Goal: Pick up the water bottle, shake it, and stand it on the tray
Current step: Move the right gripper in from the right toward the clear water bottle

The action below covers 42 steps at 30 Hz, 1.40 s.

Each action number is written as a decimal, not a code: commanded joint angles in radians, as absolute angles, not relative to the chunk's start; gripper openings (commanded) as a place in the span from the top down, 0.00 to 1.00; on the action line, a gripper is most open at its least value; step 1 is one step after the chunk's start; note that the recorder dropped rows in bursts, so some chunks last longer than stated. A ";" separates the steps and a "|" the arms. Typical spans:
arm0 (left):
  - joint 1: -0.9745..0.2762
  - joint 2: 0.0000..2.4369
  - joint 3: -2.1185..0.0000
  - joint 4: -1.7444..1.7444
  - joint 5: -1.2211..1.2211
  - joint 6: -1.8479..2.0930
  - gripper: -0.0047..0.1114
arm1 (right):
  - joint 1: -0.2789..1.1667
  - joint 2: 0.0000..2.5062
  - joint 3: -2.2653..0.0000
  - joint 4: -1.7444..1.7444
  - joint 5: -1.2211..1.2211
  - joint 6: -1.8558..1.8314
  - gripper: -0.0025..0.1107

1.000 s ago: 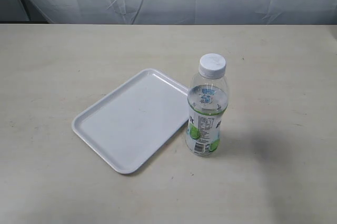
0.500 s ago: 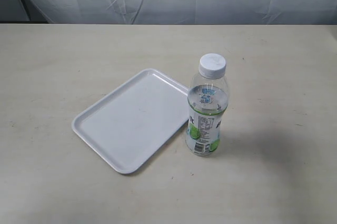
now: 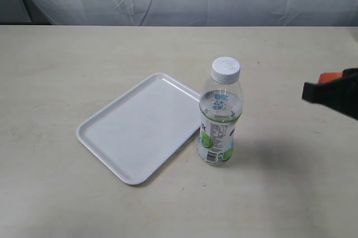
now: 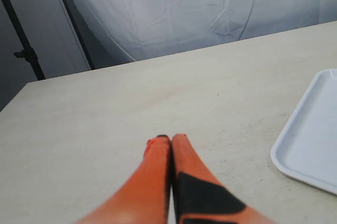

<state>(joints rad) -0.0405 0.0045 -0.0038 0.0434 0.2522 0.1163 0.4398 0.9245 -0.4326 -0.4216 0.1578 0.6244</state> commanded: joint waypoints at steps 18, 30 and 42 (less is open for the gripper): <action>-0.041 0.000 0.000 0.043 0.239 0.114 0.96 | 0.700 0.903 -0.260 -0.270 -0.039 0.627 0.78; -0.041 0.000 0.000 0.043 0.239 0.114 0.96 | 0.700 1.107 -0.260 -0.430 -0.275 0.627 0.34; -0.041 0.000 0.000 0.043 0.239 0.114 0.96 | 0.700 1.258 -0.266 -0.418 -0.379 0.515 0.33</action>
<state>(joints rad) -0.0405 0.0045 -0.0038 0.0434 0.2522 0.1163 0.6996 1.2430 -0.2642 -0.4591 -0.3607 0.5848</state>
